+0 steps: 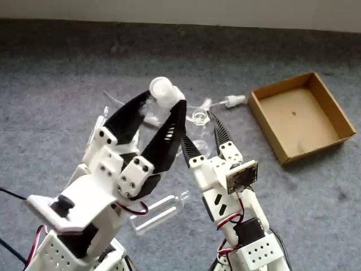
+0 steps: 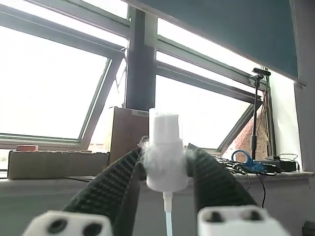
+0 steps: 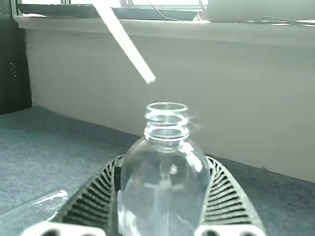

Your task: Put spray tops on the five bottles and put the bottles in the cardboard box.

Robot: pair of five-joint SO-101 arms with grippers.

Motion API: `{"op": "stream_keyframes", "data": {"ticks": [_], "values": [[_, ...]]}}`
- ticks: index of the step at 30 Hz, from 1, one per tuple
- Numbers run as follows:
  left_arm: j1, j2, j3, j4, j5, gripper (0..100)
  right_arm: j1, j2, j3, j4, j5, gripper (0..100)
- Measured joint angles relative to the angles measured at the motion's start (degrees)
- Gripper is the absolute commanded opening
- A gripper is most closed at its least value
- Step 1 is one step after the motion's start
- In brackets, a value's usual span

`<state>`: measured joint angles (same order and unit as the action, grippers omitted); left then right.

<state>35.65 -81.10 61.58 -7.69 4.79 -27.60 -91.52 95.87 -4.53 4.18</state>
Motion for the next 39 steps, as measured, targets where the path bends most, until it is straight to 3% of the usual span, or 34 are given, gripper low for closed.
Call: {"op": "stream_keyframes", "data": {"ticks": [6, 9, 29, 39], "values": [[0.2, -0.1, 1.5, 0.0, 0.0, 1, -0.3, 0.0, 0.0, 3.6, 5.8, 8.0], [0.1, 0.3, 1.5, 0.0, -3.6, 1, -0.8, 0.0, 0.0, 4.1, 7.6, 8.0], [0.0, 9.9, 1.6, 0.0, -6.6, 1, -0.8, 0.0, 0.1, 4.5, 8.0, 8.0], [-0.1, 9.9, 12.3, 0.0, -6.6, 1, -0.8, 0.0, 0.1, 4.5, 8.0, 8.0]]}}
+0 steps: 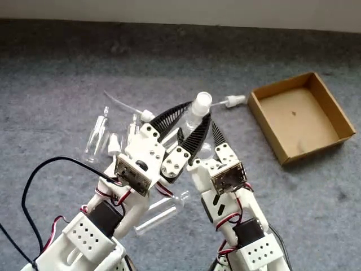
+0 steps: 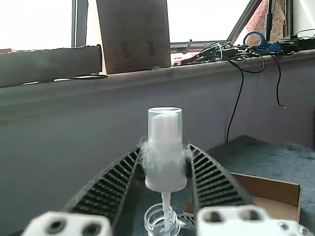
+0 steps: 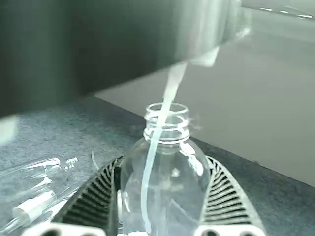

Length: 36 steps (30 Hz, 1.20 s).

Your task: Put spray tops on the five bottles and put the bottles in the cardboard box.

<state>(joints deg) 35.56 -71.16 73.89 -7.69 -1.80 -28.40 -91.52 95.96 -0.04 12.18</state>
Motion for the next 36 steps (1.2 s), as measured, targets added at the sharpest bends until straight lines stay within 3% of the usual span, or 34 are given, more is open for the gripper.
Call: {"op": "stream_keyframes", "data": {"ticks": [7, 16, 36], "values": [[-0.1, 0.0, 5.6, -6.3, 0.2, 1, 0.0, 0.1, 0.0, 0.0, -6.2, 8.0], [-4.7, 0.1, 8.0, -8.3, 16.6, 1, -0.1, 0.0, 0.0, 0.0, -6.5, 8.0], [-2.9, -0.8, 7.2, -2.0, 17.5, 1, 0.0, 0.1, 0.0, 0.1, -6.5, 8.0]]}}
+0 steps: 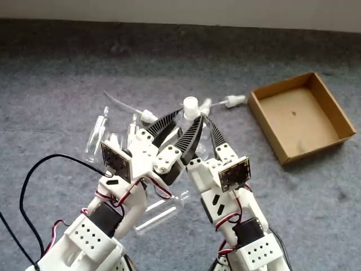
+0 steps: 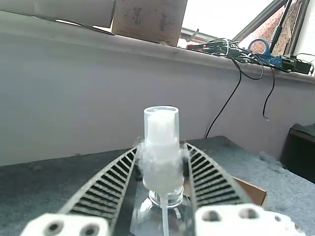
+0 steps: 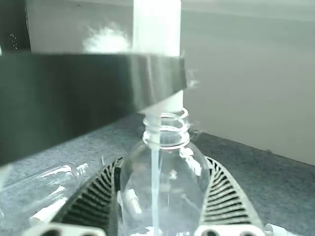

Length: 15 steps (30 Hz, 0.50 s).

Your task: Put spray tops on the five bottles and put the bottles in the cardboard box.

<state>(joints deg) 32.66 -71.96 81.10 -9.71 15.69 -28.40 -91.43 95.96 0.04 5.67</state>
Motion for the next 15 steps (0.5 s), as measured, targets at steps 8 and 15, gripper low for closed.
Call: {"op": "stream_keyframes", "data": {"ticks": [8, 15], "values": [[0.8, 1.0, 0.0, 0.3, -2.0, 1, 0.0, -0.1, 0.0, 5.0, 0.0, 8.0], [3.3, 1.0, 0.1, 0.6, -11.3, 1, 0.0, -0.1, 0.0, 7.8, 0.0, 8.0]]}}
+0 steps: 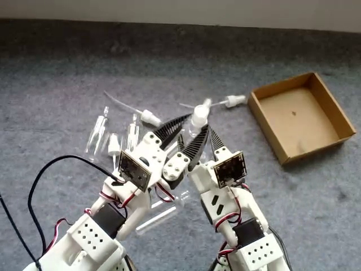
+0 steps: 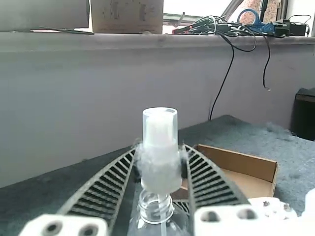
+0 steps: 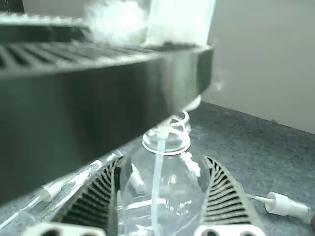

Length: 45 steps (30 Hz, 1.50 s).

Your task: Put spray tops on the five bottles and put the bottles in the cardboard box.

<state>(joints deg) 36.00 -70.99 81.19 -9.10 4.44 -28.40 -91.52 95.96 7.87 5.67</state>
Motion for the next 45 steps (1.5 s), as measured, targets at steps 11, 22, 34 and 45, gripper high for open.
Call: {"op": "stream_keyframes", "data": {"ticks": [11, 22, 34, 45], "values": [[-0.3, 0.0, 0.0, 0.8, 5.4, 1, 0.0, 0.0, 0.0, 0.0, 0.3, 8.0], [0.1, -0.8, -2.3, 6.5, 5.5, 1, 0.0, -10.9, 0.0, 2.5, 3.1, 8.0], [1.1, -0.7, -0.5, 6.7, 5.9, 1, 1.0, -11.9, 0.0, 9.7, -0.4, 8.0], [1.6, -0.7, 0.8, 6.6, 5.9, 19, 1.0, -11.9, 0.0, 9.7, -0.4, 8.0]]}}
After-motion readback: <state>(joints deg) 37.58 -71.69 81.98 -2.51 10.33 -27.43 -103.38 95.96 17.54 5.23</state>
